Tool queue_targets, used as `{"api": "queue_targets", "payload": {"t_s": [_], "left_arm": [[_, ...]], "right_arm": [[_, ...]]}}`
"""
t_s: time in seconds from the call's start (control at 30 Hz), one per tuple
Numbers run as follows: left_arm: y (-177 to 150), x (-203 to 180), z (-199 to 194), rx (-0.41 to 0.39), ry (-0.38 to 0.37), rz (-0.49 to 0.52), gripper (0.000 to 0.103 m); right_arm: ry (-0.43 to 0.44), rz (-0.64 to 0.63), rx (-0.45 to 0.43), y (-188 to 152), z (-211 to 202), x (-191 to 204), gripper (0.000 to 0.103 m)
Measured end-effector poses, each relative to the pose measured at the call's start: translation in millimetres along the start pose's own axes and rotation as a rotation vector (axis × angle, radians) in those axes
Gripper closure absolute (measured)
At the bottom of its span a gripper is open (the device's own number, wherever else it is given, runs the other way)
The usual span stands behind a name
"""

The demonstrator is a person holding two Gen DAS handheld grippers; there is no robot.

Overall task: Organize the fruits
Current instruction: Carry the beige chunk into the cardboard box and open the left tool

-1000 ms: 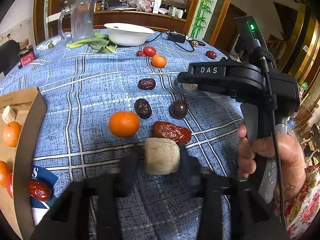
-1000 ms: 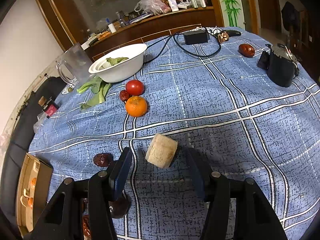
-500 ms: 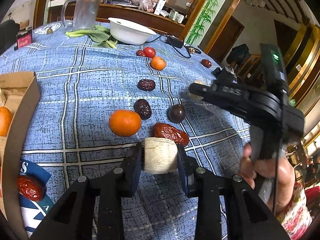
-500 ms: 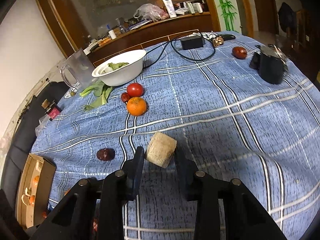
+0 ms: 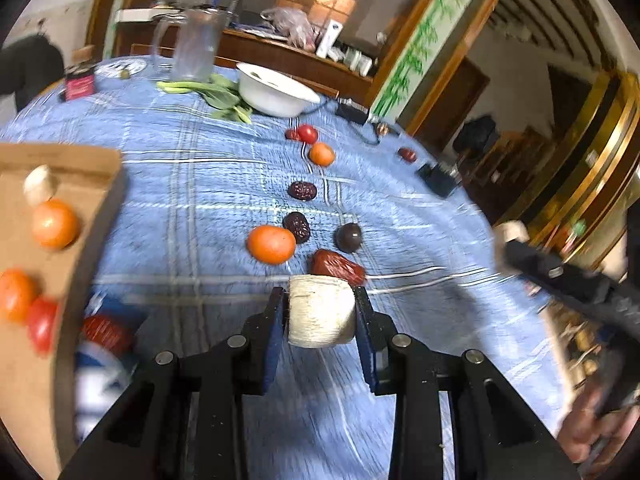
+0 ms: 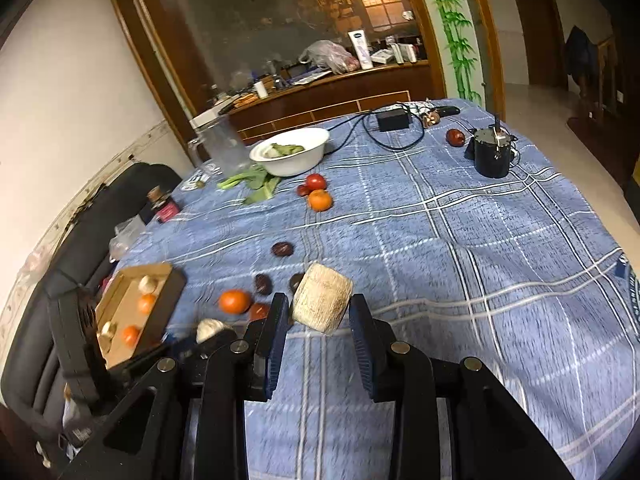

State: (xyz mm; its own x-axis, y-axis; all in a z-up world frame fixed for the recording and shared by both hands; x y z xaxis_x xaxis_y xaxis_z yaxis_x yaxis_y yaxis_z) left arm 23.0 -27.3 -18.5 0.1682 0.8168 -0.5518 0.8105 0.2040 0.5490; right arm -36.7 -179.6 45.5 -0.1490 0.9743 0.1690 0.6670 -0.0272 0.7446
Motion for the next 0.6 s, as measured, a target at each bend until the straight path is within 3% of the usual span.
{"api": "queue_targets", "payload": {"t_s": [0.17, 0.3, 0.4, 0.6], "left_arm": [[5.2, 25.7, -71.5, -0.061, 0.031, -0.03, 0.071], [17.6, 74.9, -132.4, -0.14, 0.145, -0.059, 0.071], [21.8, 119.0, -159.6, -0.174, 0.255, -0.082, 0.071], [40.9, 183.8, -164.7, -0.127, 0.354, -0.141, 0.071]], "right_arm": [[0.07, -0.068, 0.018, -1.2, 1.8, 53.8, 0.069], [0.141, -0.164, 0.042, -2.5, 12.2, 116.2, 0.069], [0.198, -0.247, 0.061, -6.7, 22.2, 167.9, 0.069], [0.305, -0.401, 0.109, -23.9, 47.6, 265.5, 0.069]]}}
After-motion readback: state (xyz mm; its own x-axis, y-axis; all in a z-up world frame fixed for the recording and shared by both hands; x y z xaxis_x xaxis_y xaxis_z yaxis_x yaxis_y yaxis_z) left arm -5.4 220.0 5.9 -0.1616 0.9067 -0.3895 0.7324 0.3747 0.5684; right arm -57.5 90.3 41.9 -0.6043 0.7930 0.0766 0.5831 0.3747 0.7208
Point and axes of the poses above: each gripper's, at about its wrist camera, not at the fingertips, and z roughly the way its jaws point, x to its left, y to its top, the point moved 9 cm from there along z, roughly the way its jaws point, and after that the axes turned 12 degrees about -z, right-handed, at the moved point
